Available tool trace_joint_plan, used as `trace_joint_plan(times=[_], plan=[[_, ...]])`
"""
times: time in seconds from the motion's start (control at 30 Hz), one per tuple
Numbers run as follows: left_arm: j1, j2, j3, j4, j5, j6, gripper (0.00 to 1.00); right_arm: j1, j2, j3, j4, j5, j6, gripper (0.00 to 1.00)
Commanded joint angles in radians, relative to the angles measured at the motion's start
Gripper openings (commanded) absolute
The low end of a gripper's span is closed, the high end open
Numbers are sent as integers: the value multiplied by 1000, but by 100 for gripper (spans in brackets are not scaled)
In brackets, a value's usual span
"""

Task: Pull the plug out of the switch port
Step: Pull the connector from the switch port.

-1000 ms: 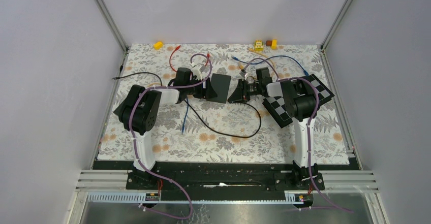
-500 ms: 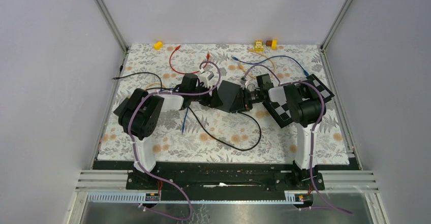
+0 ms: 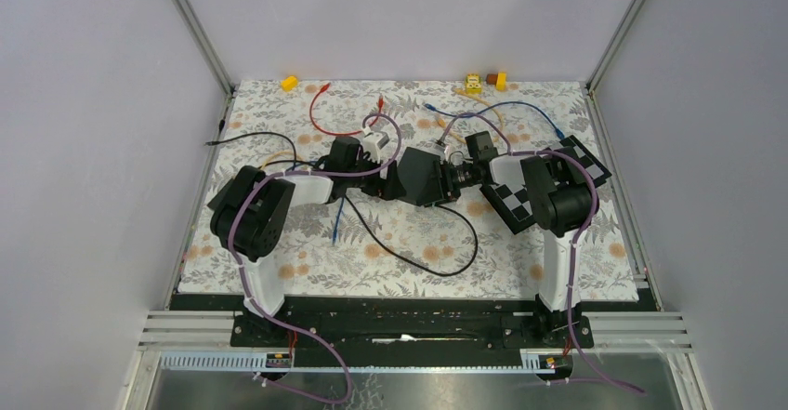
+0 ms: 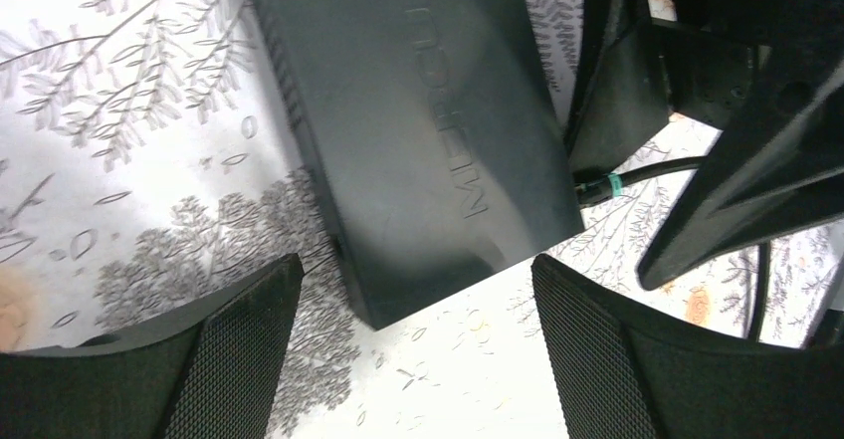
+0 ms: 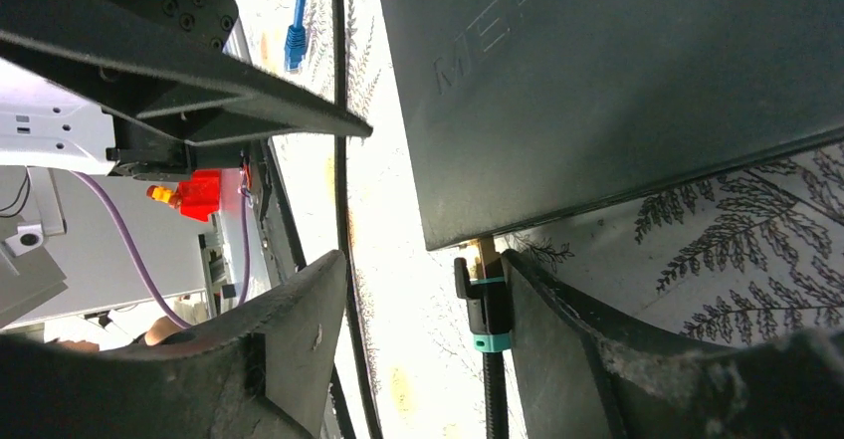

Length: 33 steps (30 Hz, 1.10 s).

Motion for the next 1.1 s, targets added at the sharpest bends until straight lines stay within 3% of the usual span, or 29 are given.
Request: trace_joint_plan(times=[0.0,0.33,0.6,0.87,1.07], plan=[[31,-45,-23,-77,-91,37,89,-11,27,-27,-71,237,-76,68],[31,1,19,-67,-59,35,90,-23,87,-25,-32,197,-27,65],[31,15,33,-53,-22,-1,89,-43,73,-48,10,162,-7,45],[31,-20,-3,-28,-24,14,89,-48,81,-47,20,115,-12,49],[31,-9,-5,-26,-11,11,87,-55,92,-45,23,95,-2,37]])
